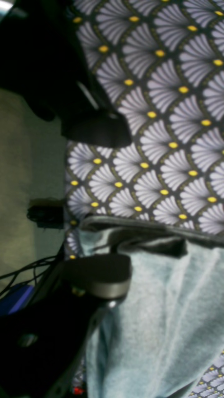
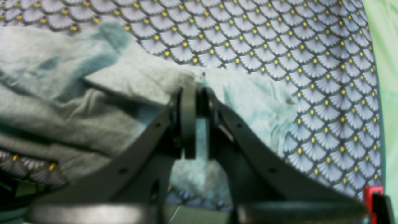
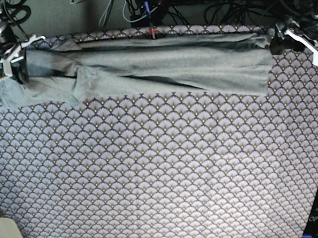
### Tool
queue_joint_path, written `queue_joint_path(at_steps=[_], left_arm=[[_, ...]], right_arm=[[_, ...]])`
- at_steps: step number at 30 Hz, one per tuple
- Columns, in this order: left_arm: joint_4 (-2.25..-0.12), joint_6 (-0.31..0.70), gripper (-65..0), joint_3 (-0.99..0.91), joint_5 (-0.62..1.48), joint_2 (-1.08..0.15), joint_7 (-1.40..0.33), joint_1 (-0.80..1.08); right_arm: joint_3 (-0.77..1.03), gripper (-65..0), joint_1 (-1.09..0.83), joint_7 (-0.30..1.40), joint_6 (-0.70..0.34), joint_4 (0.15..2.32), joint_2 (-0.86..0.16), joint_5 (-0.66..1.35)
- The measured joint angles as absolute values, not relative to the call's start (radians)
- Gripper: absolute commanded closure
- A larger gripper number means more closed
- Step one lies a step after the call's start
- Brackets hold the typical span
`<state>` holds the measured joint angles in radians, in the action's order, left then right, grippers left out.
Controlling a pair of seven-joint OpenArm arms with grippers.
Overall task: Fold the T-shirt properly
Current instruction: 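Regrasp the strip's end with the right gripper and tuck it flat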
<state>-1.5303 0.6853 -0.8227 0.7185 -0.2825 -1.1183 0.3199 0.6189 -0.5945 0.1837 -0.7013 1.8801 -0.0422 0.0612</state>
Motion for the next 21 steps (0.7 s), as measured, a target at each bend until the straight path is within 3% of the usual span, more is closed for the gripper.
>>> queue_joint_path(at_steps=[14, 21], left_arm=[[-1.53, 0.685, -52.0, -0.823, 0.719, -0.297, -1.119, 0.32], [-1.53, 0.686, -52.5, -0.823, 0.719, -0.297, -1.118, 0.32]], right_arm=[[0.675, -4.0, -0.608, 0.138, -0.702, 1.743, -0.047, 0.057], [0.673, -13.6, -0.608, 0.146, -0.702, 1.742, -0.047, 0.057]])
